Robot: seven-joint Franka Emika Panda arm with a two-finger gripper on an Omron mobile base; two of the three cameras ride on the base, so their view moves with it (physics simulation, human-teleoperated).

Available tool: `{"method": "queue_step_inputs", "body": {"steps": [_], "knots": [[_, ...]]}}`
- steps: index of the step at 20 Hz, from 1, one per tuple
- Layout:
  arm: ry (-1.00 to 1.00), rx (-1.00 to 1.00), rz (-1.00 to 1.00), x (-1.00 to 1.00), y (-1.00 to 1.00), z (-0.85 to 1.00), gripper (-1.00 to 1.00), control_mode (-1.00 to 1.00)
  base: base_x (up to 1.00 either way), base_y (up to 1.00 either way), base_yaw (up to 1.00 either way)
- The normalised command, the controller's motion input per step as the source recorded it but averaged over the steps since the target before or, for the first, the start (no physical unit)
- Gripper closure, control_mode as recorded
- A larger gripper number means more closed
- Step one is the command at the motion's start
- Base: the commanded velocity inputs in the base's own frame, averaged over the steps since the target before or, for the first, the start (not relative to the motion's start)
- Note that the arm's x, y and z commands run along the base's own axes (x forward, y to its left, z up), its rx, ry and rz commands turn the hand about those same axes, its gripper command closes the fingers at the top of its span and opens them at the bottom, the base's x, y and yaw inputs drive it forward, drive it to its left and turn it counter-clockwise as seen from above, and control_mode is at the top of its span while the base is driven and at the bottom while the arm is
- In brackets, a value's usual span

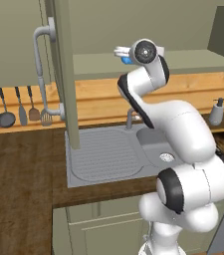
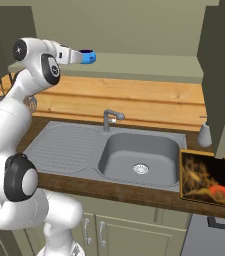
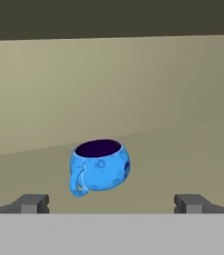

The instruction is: Pick the kettle from the counter and place it on the tray. Then pick the mug from the cabinet and place it on the tray. Then close the cabinet doors.

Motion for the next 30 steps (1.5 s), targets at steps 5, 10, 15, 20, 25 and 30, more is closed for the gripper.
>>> {"method": "queue_step_inputs", "body": {"steps": [5, 10, 15, 20, 25, 30], "knots": [[0.00, 0.00, 0.00, 0.30, -0.06, -0.10, -1.00, -1.00, 0.00, 0.00, 0.00], [0.01, 0.00, -0.03, 0.11, 0.19, -0.13, -1.00, -1.00, 0.00, 0.00, 0.00], [0.00, 0.00, -0.06, 0.19, 0.15, -0.10, -1.00, -1.00, 0.00, 0.00, 0.00], [0.01, 0.00, -0.05, 0.32, 0.10, -0.02, -1.00, -1.00, 0.00, 0.00, 0.00], [0.01, 0.00, -0.02, 0.32, 0.00, -0.03, -1.00, -1.00, 0.00, 0.00, 0.00], [0.00, 0.01, -0.01, 0.22, 0.00, -0.13, -1.00, -1.00, 0.00, 0.00, 0.00]]}}
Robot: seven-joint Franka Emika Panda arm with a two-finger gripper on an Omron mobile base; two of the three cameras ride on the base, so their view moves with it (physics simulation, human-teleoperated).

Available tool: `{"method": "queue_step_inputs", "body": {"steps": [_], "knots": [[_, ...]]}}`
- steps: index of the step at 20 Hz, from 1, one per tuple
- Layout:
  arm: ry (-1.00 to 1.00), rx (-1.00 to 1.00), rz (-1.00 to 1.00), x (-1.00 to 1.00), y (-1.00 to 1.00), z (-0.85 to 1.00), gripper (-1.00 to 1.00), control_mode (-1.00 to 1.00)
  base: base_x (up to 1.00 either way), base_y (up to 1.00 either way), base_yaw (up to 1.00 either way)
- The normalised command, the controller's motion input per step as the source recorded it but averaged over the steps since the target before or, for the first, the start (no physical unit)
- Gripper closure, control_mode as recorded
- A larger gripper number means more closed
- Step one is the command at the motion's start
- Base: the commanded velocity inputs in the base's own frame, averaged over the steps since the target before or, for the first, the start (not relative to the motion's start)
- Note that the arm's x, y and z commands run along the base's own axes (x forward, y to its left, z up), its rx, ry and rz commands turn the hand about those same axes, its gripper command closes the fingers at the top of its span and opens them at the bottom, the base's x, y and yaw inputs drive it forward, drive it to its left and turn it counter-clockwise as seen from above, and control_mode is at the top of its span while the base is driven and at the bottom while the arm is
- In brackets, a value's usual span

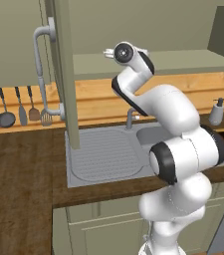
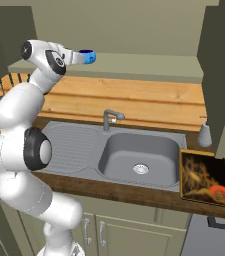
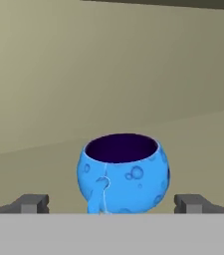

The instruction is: Pick the kettle from the counter and place it on the tray. Then pick the mug from the cabinet and place it on the tray. Then close the cabinet doors.

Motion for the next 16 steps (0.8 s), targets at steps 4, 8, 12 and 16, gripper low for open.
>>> {"method": "queue_step_inputs", "body": {"steps": [4, 8, 12, 16], "knots": [[0.00, 0.01, -0.03, 0.18, 0.00, -0.16, -1.00, -1.00, 0.00, 0.00, 0.00], [0.00, 0.02, -0.03, 0.19, 0.00, -0.15, -1.00, -1.00, 0.00, 0.00, 0.00], [0.00, 0.01, 0.00, 0.19, -0.01, -0.11, -1.00, -1.00, 0.00, 0.00, 0.00], [0.00, 0.00, 0.00, 0.22, 0.00, -0.03, -1.00, -1.00, 0.00, 0.00, 0.00]]}}
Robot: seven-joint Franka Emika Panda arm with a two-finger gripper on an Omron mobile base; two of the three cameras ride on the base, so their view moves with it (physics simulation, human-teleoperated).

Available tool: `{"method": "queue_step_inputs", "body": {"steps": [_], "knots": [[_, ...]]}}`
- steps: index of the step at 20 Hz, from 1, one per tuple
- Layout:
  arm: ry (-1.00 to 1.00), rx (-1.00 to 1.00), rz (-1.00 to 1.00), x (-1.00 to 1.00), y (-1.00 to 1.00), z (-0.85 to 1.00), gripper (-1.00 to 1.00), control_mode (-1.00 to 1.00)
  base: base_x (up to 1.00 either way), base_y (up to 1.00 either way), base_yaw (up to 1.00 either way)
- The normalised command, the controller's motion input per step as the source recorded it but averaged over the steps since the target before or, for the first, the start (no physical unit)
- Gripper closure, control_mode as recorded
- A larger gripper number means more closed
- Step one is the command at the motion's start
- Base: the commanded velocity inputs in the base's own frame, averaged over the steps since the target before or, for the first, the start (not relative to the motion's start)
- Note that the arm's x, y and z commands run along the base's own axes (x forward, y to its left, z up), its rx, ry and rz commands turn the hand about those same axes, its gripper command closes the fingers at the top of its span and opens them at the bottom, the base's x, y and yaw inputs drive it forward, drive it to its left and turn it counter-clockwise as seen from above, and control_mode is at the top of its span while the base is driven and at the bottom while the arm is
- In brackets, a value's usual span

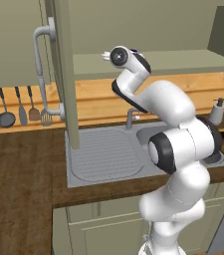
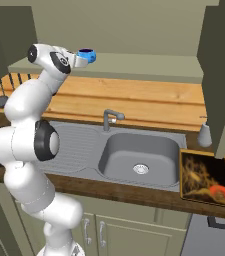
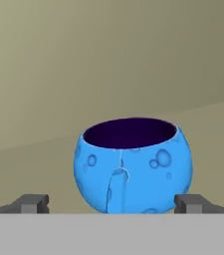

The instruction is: Pick the kettle from the counter and place it on the tray. Then pick the mug from the cabinet and place it on the tray. Then close the cabinet doors.

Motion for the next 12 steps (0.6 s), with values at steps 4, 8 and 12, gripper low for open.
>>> {"method": "queue_step_inputs", "body": {"steps": [4, 8, 12], "knots": [[0.00, 0.01, -0.02, 0.04, -0.15, 0.00, 1.00, -1.00, 0.00, 0.00, 0.00], [0.00, 0.00, -0.05, 0.00, -0.18, 0.00, 1.00, -1.00, 0.00, 0.00, 0.00], [0.00, 0.00, -0.05, 0.00, -0.13, 0.00, 1.00, -1.00, 0.00, 0.00, 0.00]]}}
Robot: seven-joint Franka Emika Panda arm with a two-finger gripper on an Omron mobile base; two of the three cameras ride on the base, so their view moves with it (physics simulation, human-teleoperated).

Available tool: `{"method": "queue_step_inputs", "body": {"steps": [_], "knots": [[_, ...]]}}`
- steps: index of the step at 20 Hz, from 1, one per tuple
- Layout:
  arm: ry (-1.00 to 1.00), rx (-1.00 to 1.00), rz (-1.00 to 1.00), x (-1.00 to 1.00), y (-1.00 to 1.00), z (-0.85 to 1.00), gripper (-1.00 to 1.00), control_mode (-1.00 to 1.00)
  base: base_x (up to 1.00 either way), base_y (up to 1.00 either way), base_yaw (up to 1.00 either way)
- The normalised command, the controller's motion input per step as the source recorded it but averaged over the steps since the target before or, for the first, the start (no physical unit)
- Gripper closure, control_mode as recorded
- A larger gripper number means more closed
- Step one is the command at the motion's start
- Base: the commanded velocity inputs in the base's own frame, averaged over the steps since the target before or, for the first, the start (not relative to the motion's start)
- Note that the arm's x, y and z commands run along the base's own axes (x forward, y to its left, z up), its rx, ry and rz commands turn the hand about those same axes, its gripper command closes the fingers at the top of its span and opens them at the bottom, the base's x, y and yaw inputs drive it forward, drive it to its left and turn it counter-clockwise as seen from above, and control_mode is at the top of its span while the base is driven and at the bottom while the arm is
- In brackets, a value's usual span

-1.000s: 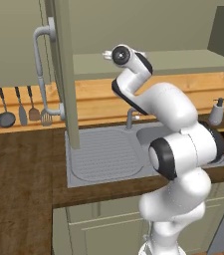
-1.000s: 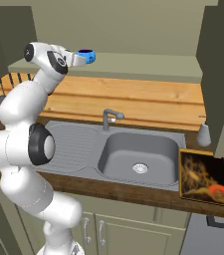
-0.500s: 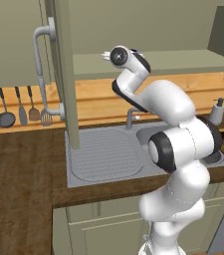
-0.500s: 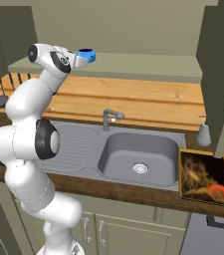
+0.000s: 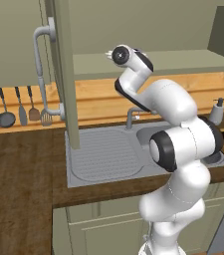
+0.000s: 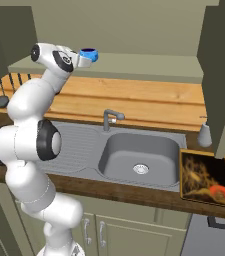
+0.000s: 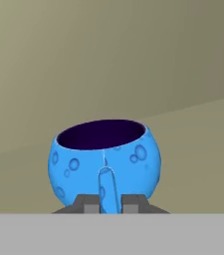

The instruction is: Pick the kettle from the counter and place it on the tray. Then pick the mug from the cabinet and place it on the tray. Then close the cabinet doors.

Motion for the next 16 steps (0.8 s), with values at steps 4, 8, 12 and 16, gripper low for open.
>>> {"method": "queue_step_inputs", "body": {"steps": [4, 8, 12, 16], "knots": [[0.00, 0.00, -0.03, 0.00, -0.01, 0.00, 1.00, -1.00, 0.00, 0.00, 0.00], [0.00, 0.00, 0.00, 0.00, 0.00, 0.00, 1.00, -1.00, 0.00, 0.00, 0.00], [0.00, 0.00, 0.00, 0.00, 0.01, 0.00, 1.00, -1.00, 0.00, 0.00, 0.00], [0.00, 0.00, 0.00, -0.11, -0.05, 0.00, 1.00, -1.00, 0.00, 0.00, 0.00]]}}
